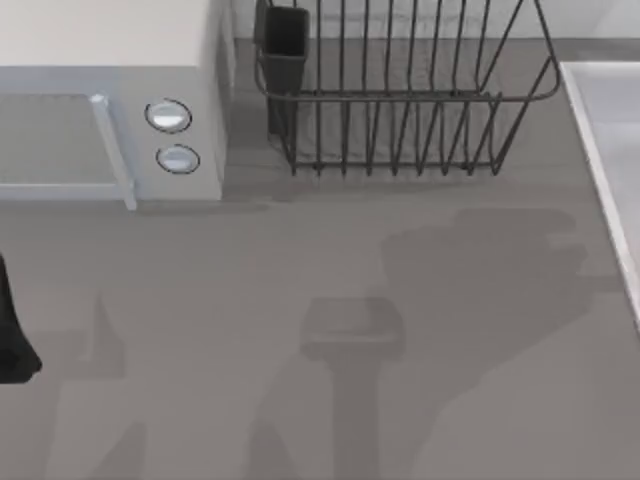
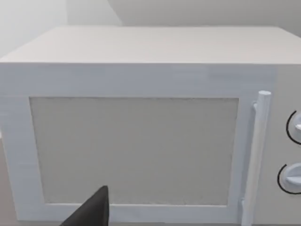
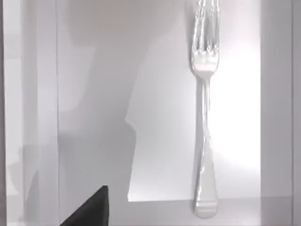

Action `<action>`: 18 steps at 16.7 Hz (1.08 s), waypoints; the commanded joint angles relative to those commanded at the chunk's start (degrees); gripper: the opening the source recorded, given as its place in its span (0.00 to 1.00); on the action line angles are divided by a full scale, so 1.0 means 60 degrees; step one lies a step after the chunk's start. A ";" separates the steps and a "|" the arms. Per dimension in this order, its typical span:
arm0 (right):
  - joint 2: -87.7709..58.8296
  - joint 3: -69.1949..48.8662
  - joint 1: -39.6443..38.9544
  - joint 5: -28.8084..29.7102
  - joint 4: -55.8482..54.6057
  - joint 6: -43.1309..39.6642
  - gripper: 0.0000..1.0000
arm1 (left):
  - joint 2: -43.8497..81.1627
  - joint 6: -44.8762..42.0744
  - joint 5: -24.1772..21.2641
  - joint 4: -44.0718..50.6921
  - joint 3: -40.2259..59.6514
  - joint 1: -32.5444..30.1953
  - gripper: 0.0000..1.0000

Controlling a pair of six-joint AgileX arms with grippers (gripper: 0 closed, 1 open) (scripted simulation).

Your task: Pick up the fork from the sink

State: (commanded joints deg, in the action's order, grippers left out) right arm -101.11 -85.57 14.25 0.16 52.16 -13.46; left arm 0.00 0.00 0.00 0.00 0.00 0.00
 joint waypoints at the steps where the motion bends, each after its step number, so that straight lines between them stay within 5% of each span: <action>1: -0.0836 -0.0707 0.0119 0.0002 0.0430 -0.0110 1.00 | 0.0000 0.0000 0.0000 0.0000 0.0000 0.0000 1.00; 9: -0.5292 -0.4479 0.0759 0.0016 0.2725 -0.0692 1.00 | 0.0000 0.0000 0.0000 0.0000 0.0000 0.0000 1.00; 18: -0.5634 -0.4582 0.0745 0.0019 0.2690 -0.0716 1.00 | 0.0000 0.0000 0.0000 0.0000 0.0000 0.0000 1.00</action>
State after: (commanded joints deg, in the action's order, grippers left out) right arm -134.92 -113.06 18.71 0.28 68.30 -17.76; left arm 0.00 0.00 0.00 0.00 0.00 0.00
